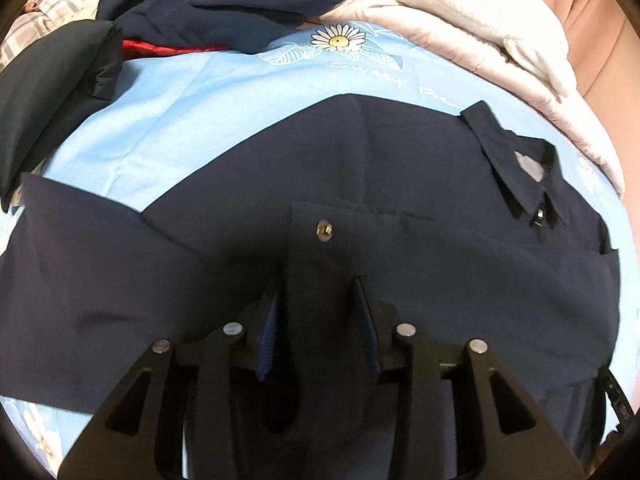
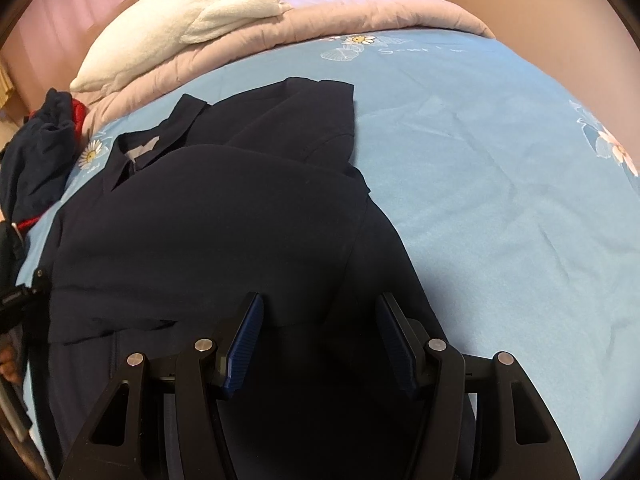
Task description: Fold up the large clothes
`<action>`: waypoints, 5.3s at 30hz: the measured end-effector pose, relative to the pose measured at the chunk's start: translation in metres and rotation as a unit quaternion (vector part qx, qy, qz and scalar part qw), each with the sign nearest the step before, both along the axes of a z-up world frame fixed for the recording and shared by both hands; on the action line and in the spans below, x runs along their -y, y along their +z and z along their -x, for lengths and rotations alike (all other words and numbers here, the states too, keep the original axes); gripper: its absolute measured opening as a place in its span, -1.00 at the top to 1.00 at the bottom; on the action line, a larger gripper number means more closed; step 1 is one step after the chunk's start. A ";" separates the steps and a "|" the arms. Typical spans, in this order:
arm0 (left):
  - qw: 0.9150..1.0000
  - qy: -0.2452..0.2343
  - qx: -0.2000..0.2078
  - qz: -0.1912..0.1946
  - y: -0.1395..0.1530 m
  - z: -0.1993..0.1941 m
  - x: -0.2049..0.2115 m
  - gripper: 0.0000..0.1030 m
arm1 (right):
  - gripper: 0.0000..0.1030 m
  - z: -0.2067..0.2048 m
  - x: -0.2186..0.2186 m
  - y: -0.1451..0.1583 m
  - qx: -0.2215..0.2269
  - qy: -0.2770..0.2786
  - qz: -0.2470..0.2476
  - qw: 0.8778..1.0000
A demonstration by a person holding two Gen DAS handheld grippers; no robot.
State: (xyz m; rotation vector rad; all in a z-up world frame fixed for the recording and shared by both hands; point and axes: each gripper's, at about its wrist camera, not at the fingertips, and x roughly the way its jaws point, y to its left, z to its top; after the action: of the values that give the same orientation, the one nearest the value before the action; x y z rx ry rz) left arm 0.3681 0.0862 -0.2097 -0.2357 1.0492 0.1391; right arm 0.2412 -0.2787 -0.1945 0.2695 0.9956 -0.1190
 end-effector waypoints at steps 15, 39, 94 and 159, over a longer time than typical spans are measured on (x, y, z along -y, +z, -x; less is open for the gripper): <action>0.988 0.022 0.153 -0.001 0.142 0.153 -0.015 -0.97 | -0.55 0.067 -0.042 0.111 0.139 0.035 0.015 0.990; 0.956 0.236 0.162 0.058 0.090 0.310 -0.153 -0.99 | -0.95 0.161 -0.104 0.150 0.240 0.070 0.016 0.968; 0.897 0.250 0.351 0.096 0.223 0.223 -0.217 0.94 | -0.95 0.165 -0.078 0.128 0.202 -0.011 0.044 0.978; 0.978 -0.127 0.153 0.058 0.124 0.133 0.062 -0.62 | -0.95 0.119 0.016 0.072 0.136 -0.054 -0.035 0.989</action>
State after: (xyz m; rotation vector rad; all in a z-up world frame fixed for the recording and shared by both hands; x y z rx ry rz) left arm 0.2348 0.0238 -0.0859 -0.2188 0.7721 -0.1852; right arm 0.1225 -0.2947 -0.1227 0.3935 0.7159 -0.1411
